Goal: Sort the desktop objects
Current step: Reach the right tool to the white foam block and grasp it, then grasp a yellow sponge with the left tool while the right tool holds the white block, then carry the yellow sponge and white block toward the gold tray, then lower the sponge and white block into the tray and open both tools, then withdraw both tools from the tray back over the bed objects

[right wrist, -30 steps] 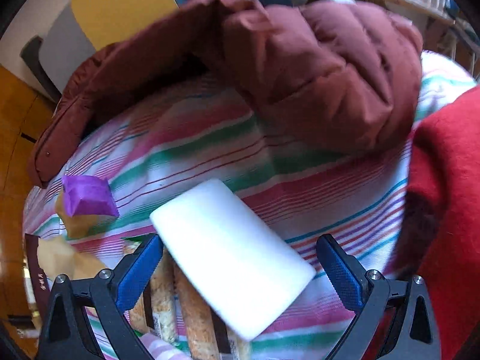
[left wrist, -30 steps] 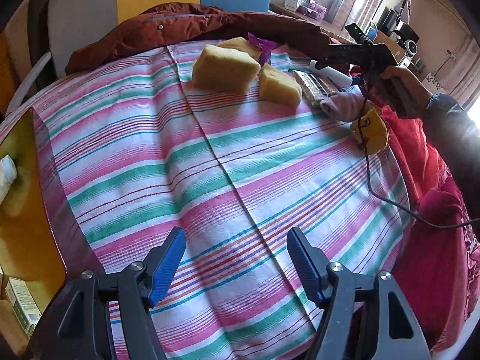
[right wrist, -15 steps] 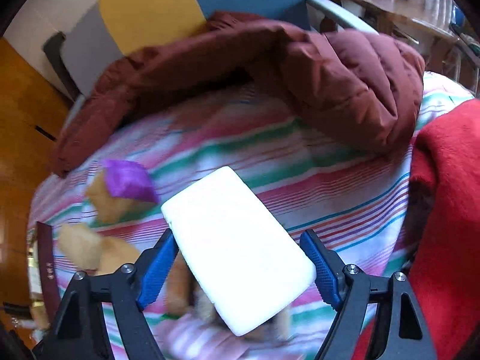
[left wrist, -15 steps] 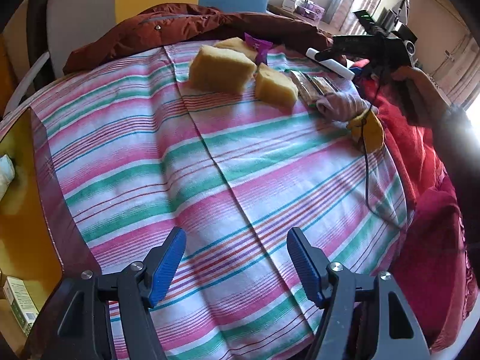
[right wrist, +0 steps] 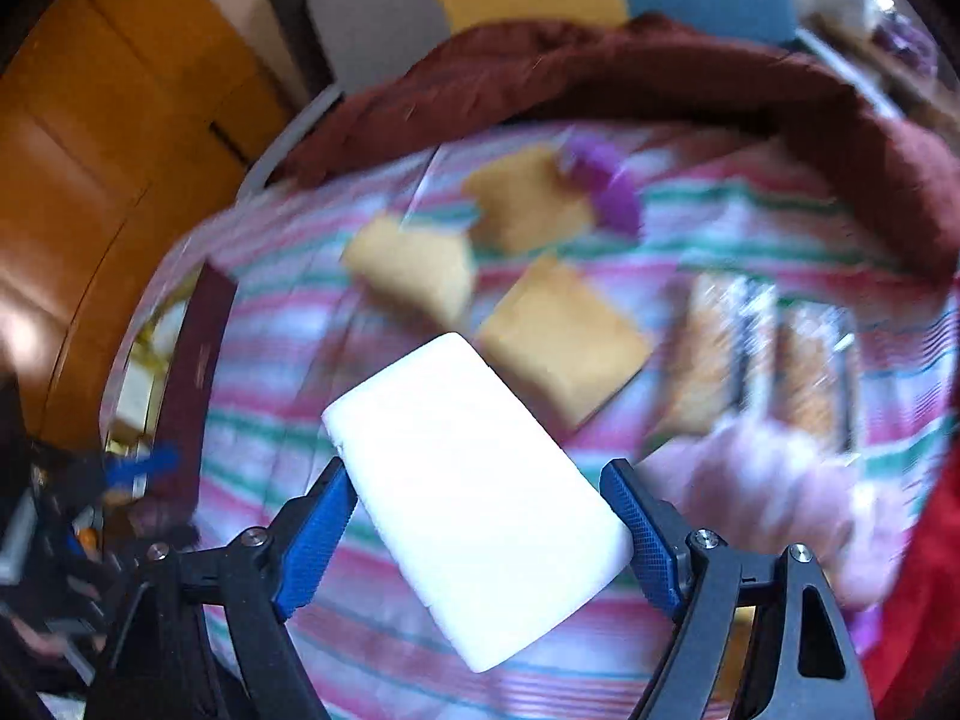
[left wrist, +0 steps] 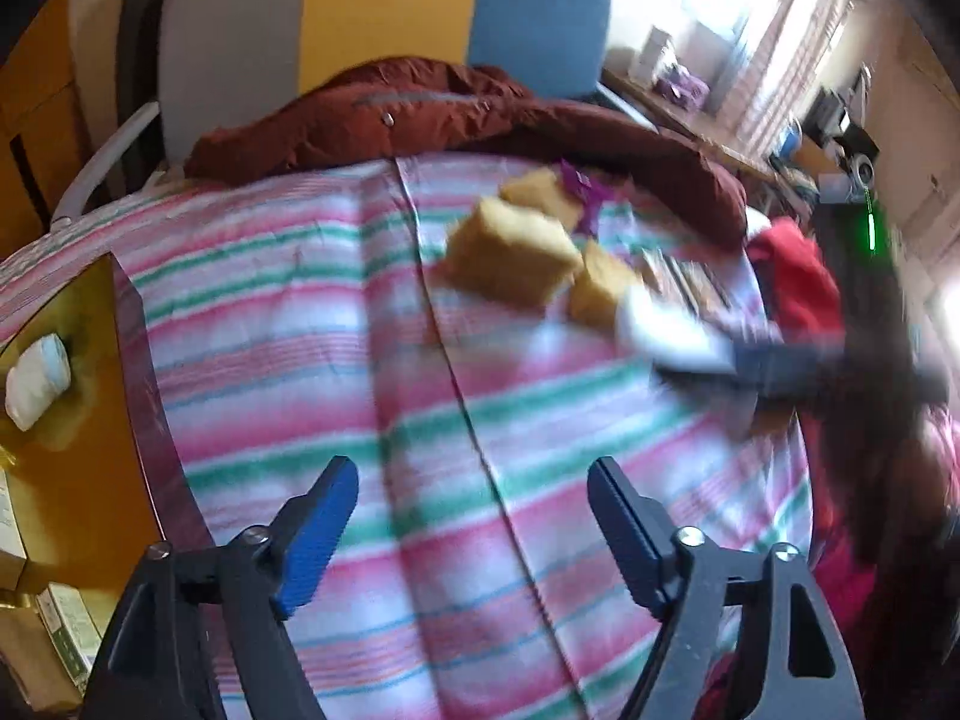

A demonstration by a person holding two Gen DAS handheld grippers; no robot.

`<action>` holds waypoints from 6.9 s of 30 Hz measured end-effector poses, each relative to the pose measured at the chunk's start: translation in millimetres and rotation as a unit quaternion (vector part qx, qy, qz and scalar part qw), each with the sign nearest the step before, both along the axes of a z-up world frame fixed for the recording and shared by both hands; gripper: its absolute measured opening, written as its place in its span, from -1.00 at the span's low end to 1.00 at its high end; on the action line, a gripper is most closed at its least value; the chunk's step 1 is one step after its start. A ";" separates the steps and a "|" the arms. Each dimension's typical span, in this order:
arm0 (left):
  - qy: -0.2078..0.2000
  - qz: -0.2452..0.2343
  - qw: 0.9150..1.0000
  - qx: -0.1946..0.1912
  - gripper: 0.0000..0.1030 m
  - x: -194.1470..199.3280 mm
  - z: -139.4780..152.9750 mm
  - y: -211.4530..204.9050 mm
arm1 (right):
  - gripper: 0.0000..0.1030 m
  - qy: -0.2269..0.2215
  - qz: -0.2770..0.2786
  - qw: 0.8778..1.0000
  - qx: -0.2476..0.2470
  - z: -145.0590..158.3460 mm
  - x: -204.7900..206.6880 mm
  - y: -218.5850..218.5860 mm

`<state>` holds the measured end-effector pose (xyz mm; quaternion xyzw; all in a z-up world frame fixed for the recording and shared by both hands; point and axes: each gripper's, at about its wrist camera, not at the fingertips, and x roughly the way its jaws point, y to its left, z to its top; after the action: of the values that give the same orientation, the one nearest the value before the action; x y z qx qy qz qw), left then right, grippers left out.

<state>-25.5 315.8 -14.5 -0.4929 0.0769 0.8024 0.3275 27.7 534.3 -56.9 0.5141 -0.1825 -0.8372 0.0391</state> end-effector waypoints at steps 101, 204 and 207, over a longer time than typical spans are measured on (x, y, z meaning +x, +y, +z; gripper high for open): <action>0.122 0.252 0.960 -0.013 0.25 4.3 38.8 -262.1 | 0.39 0.116 0.139 0.983 -0.037 59.3 -21.5 -216.4; 0.016 0.064 0.995 0.080 0.56 45.5 8.6 -171.7 | 0.94 0.026 -0.142 0.989 0.028 18.3 54.7 -101.4; 0.019 0.048 0.996 0.069 0.56 47.5 7.2 -156.4 | 0.94 0.021 -0.186 0.982 0.034 20.2 76.2 -66.0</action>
<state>21.9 159.4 -7.2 -0.4573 0.0037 0.8297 0.3201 103.9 468.3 -36.7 0.4548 -0.2459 -0.8459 -0.1313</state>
